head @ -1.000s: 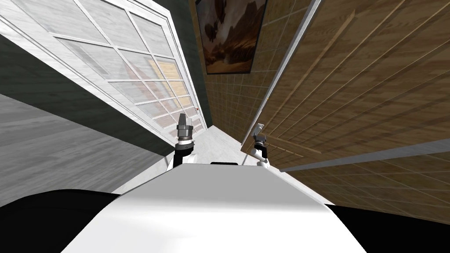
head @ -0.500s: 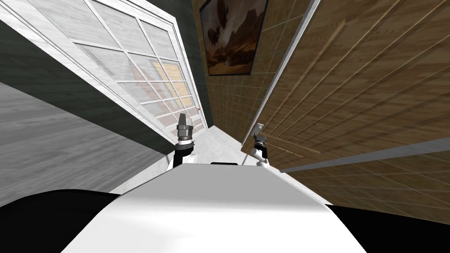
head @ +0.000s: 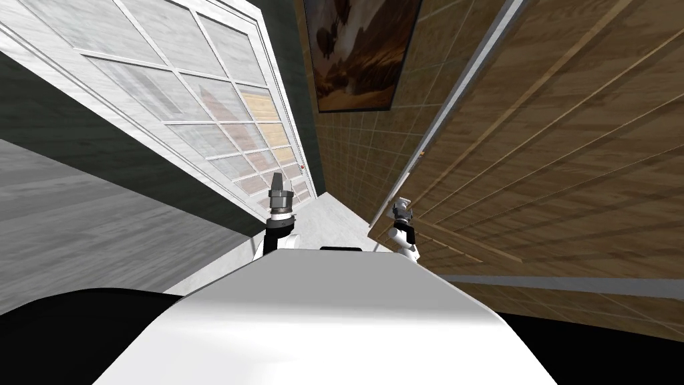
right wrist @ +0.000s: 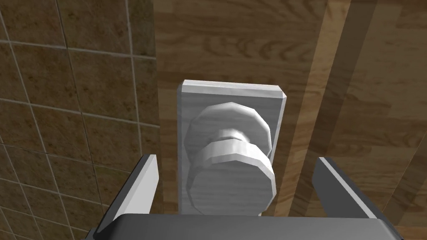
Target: Pull the door open
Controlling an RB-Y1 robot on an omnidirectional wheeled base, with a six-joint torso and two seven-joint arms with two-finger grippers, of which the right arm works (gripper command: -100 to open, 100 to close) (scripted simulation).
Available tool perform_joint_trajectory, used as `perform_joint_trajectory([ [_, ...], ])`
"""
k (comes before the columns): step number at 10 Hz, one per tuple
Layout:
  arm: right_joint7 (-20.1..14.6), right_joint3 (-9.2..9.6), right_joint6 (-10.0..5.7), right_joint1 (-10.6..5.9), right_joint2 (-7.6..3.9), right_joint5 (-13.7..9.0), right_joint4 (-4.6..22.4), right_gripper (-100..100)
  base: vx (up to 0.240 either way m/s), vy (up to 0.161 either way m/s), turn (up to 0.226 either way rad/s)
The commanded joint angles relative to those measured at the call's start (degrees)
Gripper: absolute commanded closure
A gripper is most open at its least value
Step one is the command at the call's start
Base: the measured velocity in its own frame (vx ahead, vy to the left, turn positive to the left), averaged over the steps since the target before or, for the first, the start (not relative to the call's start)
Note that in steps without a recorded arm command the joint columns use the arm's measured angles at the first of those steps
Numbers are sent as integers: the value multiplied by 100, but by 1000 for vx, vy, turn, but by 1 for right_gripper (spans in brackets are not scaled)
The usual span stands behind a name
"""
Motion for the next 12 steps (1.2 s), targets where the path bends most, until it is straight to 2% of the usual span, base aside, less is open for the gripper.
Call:
perform_joint_trajectory([
  [1, 0, 0, 0, 0, 0, 0, 0, -100, 111, -35, 22],
  [2, 0, 0, 0, 0, 0, 0, 0, 100, -13, 2, -19],
  [7, 0, 0, 0, 0, 0, 0, 0, 100, -22, 6, 1],
  [12, -343, 361, 35, 155, -203, -52, -87, 100, -222, -26, 140],
])
